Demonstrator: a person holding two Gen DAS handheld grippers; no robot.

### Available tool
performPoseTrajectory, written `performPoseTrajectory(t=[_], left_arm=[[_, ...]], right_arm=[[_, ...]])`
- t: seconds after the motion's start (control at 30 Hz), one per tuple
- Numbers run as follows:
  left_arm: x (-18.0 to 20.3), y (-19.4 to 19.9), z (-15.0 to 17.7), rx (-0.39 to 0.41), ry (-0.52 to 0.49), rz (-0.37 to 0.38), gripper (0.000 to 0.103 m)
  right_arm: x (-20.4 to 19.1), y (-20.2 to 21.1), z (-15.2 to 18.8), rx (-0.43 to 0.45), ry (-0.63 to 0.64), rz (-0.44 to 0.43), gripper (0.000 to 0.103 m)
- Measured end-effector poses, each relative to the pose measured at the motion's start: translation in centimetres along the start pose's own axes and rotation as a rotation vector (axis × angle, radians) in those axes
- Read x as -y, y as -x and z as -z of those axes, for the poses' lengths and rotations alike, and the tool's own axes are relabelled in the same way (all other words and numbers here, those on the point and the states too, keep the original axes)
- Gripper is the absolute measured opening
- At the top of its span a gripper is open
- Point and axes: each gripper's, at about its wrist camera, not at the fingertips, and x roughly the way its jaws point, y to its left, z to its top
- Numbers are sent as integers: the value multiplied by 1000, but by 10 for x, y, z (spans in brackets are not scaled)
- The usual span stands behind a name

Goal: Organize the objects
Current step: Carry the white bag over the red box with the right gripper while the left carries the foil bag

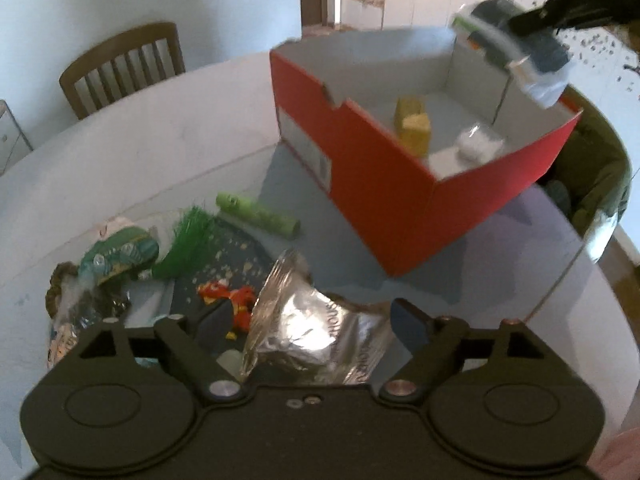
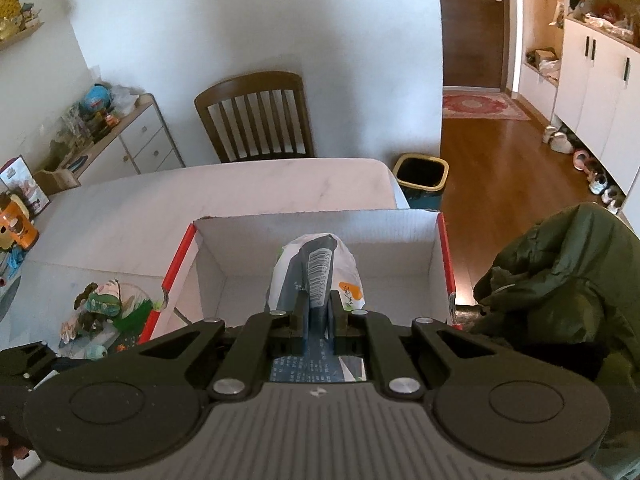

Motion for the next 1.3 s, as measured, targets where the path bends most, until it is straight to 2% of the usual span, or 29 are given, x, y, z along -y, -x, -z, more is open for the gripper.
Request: performPoseTrajectory(t=[0.13, 0.27, 0.33, 0.4, 0.47, 0.53, 0.63, 0.8, 1.13, 1.3], left_arm=[[4, -12, 6, -22, -5, 13, 84], [9, -18, 12, -24, -6, -11, 82], [9, -19, 12, -21, -7, -30, 74], [10, -19, 13, -23, -17, -45, 73], [14, -19, 14, -18, -46, -56, 67], [19, -17, 16, -8, -79, -64, 55], [28, -14, 18, 13, -115, -81, 43], [28, -7, 20, 37, -109, -84, 33], [28, 8, 22, 70, -56, -62, 28], [22, 28, 16, 105, 11, -42, 28]], right_arm=[[3, -2, -2, -7, 7, -3, 8], [5, -5, -2, -14, 10, -8, 8], [5, -7, -3, -19, 11, -11, 8], [5, -9, -4, -22, 16, -15, 8], [5, -10, -4, -25, 22, -19, 8], [5, -12, -5, -26, 25, -24, 8], [4, -14, -6, -27, 29, -30, 8], [1, -17, -6, -30, 37, -40, 8], [1, -18, -5, -34, 34, -49, 8], [4, -18, -4, -37, 35, -52, 8]])
